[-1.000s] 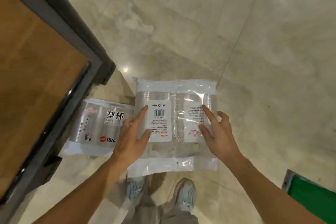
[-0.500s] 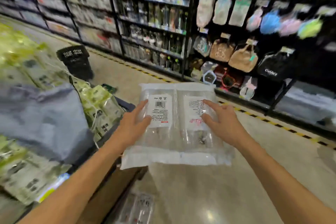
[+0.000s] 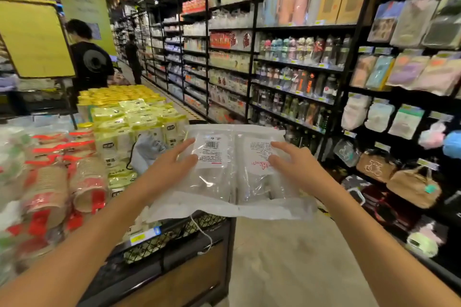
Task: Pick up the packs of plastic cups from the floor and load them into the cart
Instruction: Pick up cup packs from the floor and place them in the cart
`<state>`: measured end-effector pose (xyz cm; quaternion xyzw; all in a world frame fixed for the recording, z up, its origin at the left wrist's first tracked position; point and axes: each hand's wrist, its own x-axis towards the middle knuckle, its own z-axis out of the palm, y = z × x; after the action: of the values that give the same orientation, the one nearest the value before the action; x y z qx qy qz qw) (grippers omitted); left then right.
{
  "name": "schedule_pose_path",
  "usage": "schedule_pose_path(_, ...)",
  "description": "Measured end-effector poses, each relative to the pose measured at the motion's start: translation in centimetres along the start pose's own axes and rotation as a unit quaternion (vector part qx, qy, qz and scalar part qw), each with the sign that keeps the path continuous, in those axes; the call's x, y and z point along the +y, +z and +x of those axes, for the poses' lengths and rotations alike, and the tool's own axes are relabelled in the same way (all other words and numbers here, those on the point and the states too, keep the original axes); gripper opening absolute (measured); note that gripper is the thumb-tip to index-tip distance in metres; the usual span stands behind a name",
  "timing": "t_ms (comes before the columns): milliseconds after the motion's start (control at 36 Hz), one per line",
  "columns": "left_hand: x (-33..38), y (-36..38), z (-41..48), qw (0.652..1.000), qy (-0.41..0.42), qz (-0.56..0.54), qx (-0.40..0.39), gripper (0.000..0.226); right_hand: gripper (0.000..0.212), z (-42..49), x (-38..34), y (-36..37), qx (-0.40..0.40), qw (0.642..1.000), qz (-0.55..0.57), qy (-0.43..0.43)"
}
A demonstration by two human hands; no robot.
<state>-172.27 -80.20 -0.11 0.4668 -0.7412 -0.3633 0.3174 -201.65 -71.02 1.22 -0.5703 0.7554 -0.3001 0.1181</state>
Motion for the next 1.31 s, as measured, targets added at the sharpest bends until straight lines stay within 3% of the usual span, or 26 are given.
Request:
schedule_pose_path(83, -0.2, -1.6, -2.9, 0.999, -0.028, -0.003, 0.035, 0.046, 0.075, 0.0, -1.5, 1.1, -0.032, 0.999, 0.01, -0.035)
schedule_pose_path(222, -1.7, -4.5, -8.6, 0.994, -0.069, -0.005, 0.09, 0.047, 0.053, -1.1, -5.6, 3.8, -0.07, 0.992, 0.002, -0.105)
schedule_pose_path(389, -4.4, -9.4, -15.4, 0.979, -0.105, 0.001, 0.174, 0.047, 0.053, -3.0, -11.7, 8.5, -0.115, 0.977, 0.009, -0.178)
schedule_pose_path(556, -7.4, -16.0, -22.6, 0.954, -0.162, -0.002, 0.253, 0.046, 0.061, -5.0, -20.1, 14.0, -0.187, 0.949, 0.033, -0.253)
schedule_pose_path(722, -11.0, -23.9, -31.4, 0.913, -0.22, 0.003, 0.344, 0.046, 0.051, -8.9, -31.3, 21.0, -0.221, 0.915, 0.038, -0.335)
schedule_pose_path(944, -15.6, -34.0, -46.5, 0.863, -0.258, 0.004, 0.434, 0.049, 0.046, -19.0, -46.1, 30.5, -0.255, 0.843, 0.074, -0.468)
schedule_pose_path(1056, -17.0, -36.5, -54.3, 0.813, -0.3, 0.019, 0.5, 0.046, 0.047, -24.8, -51.9, 34.5, -0.302, 0.795, 0.094, -0.518)
schedule_pose_path(1222, -18.2, -38.7, -64.0, 0.759, -0.379, 0.086, 0.523, 0.047, 0.049, -32.5, -59.5, 40.2, -0.372, 0.731, 0.099, -0.564)
schedule_pose_path(1306, -18.9, -39.0, -68.3, 0.717, -0.412, 0.068, 0.557, 0.057, 0.046, -36.3, -62.6, 42.9, -0.407, 0.695, 0.112, -0.582)
